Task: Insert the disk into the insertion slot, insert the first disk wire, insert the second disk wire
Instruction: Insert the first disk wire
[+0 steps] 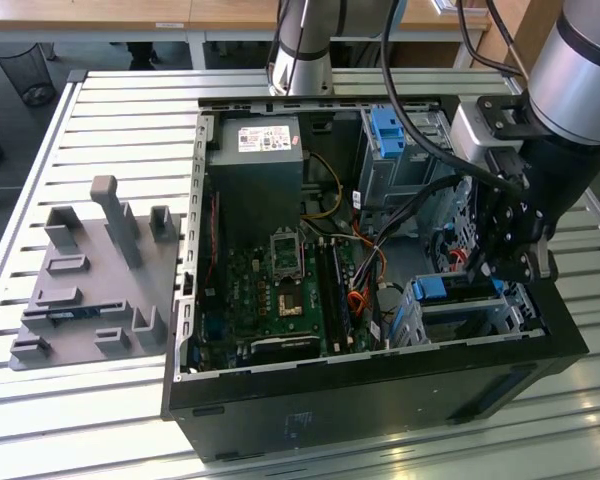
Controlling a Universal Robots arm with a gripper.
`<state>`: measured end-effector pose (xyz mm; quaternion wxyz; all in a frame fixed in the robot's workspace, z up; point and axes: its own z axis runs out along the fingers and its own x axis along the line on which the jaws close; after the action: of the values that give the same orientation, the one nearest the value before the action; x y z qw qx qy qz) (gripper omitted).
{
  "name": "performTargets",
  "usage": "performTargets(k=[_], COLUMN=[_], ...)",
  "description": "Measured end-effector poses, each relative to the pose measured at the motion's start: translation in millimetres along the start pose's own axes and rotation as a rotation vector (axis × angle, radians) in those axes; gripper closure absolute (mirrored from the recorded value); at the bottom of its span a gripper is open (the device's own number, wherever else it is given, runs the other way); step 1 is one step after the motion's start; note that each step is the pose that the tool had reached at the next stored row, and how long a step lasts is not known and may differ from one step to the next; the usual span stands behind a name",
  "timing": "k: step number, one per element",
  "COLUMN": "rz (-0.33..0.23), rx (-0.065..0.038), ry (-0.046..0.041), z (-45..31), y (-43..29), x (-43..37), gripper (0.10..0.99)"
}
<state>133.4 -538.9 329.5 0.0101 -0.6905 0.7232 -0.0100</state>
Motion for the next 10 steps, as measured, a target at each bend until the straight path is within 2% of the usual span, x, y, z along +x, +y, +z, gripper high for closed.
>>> performTargets(k=[10], rz=[0.0], rx=[0.0], ry=[-0.0005], z=[2.2], y=[0.0], x=[0.0], gripper=[0.91])
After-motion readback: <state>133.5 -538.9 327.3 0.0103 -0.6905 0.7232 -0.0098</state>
